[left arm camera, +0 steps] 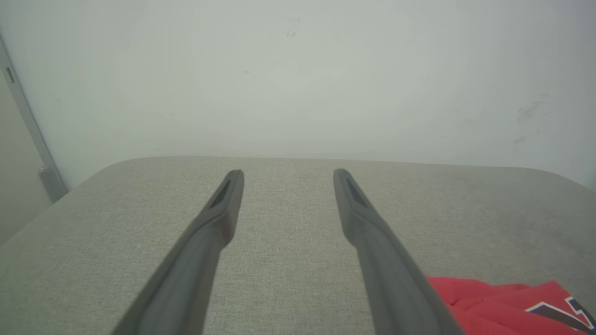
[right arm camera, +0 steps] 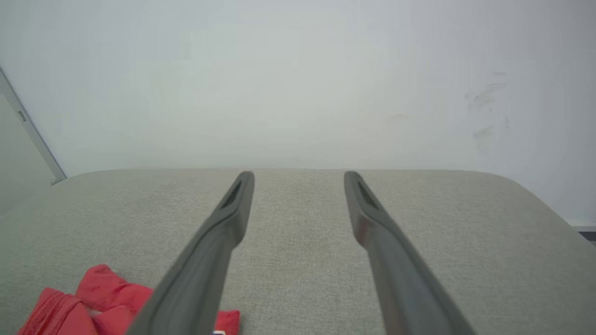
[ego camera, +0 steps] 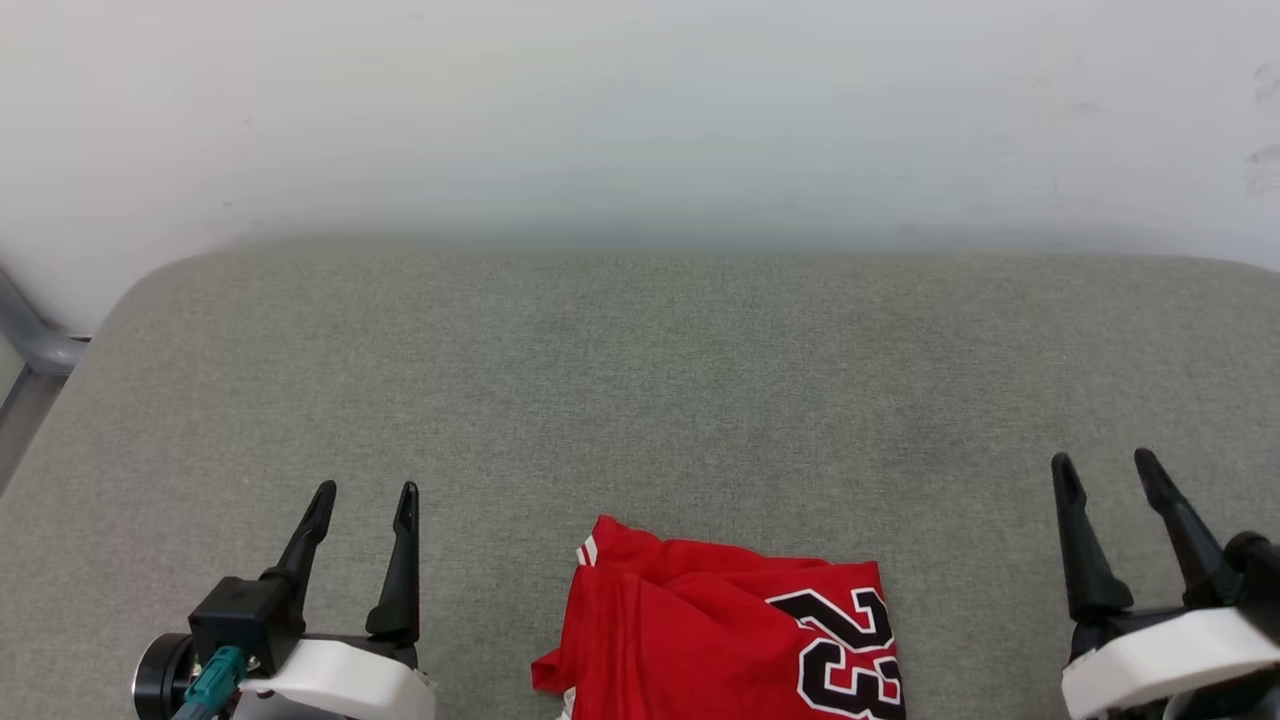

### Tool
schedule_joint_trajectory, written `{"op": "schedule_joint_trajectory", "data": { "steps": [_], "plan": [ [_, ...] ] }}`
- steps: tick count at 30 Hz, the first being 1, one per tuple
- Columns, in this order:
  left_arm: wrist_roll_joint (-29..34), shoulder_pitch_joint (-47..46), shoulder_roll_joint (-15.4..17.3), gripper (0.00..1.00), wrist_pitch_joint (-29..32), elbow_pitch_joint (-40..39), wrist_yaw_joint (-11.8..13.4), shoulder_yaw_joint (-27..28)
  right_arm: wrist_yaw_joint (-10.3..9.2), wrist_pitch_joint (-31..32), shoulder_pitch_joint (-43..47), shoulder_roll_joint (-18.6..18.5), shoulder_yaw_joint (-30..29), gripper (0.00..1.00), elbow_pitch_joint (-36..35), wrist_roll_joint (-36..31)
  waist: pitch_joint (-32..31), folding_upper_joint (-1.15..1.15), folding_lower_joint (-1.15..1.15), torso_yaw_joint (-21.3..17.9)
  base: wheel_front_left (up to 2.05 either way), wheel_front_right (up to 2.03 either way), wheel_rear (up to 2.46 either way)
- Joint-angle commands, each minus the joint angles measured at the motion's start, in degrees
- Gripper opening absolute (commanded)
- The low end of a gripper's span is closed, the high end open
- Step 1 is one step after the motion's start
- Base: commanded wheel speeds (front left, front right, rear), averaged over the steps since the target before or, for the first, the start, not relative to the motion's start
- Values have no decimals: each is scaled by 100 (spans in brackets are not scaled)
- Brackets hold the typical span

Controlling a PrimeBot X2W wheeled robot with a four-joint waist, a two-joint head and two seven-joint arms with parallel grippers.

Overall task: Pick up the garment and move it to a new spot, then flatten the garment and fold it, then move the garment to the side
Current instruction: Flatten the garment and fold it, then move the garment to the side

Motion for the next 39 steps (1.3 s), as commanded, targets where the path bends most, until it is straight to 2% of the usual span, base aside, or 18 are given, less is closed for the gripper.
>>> {"op": "schedule_joint_trajectory", "data": {
  "steps": [1, 12, 17, 22, 27, 30, 31, 35, 39],
  "plan": [
    [39, 50, -19, 100, -39, 10, -24, 15, -3, -37, 75, 22, 17, 100, -46, -18, -16, 0, 1, -11, 0, 0, 0],
    [176, 208, -111, 100, -38, 184, -123, 104, -3, 162, 525, 192, 8, 100, -349, 0, -140, 0, 1, -58, 0, 0, 0],
    [197, 171, -188, 100, -39, 225, -184, 143, -3, 411, 515, 211, -51, 100, -312, 301, -146, 0, 1, -29, 0, 0, 0],
    [253, 43, -275, 100, -39, 206, -241, 193, -3, 1165, 512, 80, -266, 100, 42, 914, -72, 0, 1, 63, 0, 0, 0],
    [397, -89, -385, 100, -34, 150, -390, 219, -3, 2310, 463, -197, -456, 100, 661, 1524, 84, 0, 1, 251, 0, 0, 0],
    [467, -186, -456, 100, -34, 126, -483, 240, -3, 3003, 365, -277, -370, 100, 992, 1852, 215, 0, 1, 387, 0, 0, 0],
    [503, -223, -520, 100, -34, 124, -529, 274, -3, 3381, 276, -207, -261, 100, 1135, 2128, 301, 0, 1, 470, 0, 0, 0],
    [622, -385, -631, 100, -34, 74, -658, 334, -2, 3973, 147, -93, 1, 100, 1397, 2572, 490, 0, 1, 662, 0, 0, 0],
    [757, -499, -740, 100, -33, 41, -808, 403, -3, 4155, -67, 32, 176, 100, 1676, 2958, 668, 0, 1, 816, 0, 0, 0]
  ]
}}
